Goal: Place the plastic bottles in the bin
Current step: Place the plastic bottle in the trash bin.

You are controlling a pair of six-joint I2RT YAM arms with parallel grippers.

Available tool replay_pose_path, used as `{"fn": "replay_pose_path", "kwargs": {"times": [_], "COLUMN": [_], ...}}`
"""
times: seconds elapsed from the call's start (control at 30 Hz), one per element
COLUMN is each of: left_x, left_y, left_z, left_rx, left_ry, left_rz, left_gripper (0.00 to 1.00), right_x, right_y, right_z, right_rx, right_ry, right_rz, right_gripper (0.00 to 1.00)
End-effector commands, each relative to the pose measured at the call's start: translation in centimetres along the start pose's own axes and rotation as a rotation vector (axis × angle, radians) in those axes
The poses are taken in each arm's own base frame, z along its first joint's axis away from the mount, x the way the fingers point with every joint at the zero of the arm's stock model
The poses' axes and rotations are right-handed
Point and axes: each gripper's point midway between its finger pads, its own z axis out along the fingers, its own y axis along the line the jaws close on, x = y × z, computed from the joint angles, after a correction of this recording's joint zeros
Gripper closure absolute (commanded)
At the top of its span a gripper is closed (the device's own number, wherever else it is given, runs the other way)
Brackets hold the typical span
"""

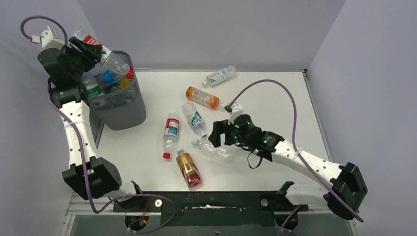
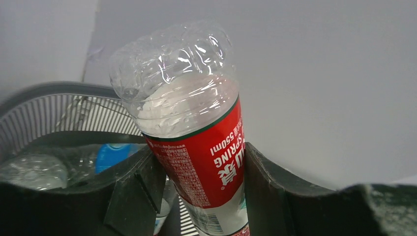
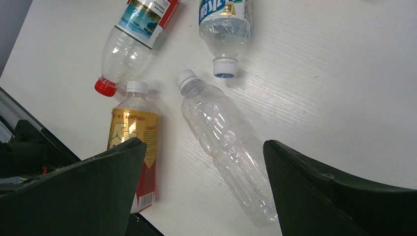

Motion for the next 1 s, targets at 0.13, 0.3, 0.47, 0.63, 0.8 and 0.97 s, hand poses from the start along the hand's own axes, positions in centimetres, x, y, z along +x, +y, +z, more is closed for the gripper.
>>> {"fn": "replay_pose_path", "kwargs": {"times": [0.13, 0.3, 0.47, 0.63, 0.8, 0.97], "left_x": [-6.1, -5.4, -4.8, -4.2, -3.1, -2.6], "left_y": [0.4, 2.5, 4.2, 5.6, 5.4, 5.3], "left_z": [-2.7, -2.2, -2.1, -1.9, -1.2, -0.8], "left_rx": [0.031, -0.043, -0.113, -0.168, -0.160, -0.182], "left_ry": [-0.158, -0.157, -0.144, -0.125, -0.085, -0.067], "left_rz": [0.012, 0.039, 0.056, 0.065, 0.072, 0.092], "left_gripper": [0.62, 0.62, 0.55, 0.49, 0.34, 0.22], "right_x": [-2.2, -2.1, -2.0, -1.9, -1.9, -1.8], "right_y": [1.9, 2.0, 2.0, 2.0, 2.1, 2.1], "right_z": [0.4, 0.5, 0.6, 0.8, 0.8, 0.8], "right_rx": [-0.063, -0.068, -0.070, -0.073, -0.076, -0.075], "right_ry": [-0.066, -0.065, -0.061, -0.054, -0.053, -0.052], "right_rz": [0.002, 0.006, 0.008, 0.012, 0.014, 0.013], "right_gripper": [0.06, 0.06, 0.05, 0.05, 0.05, 0.05]}}
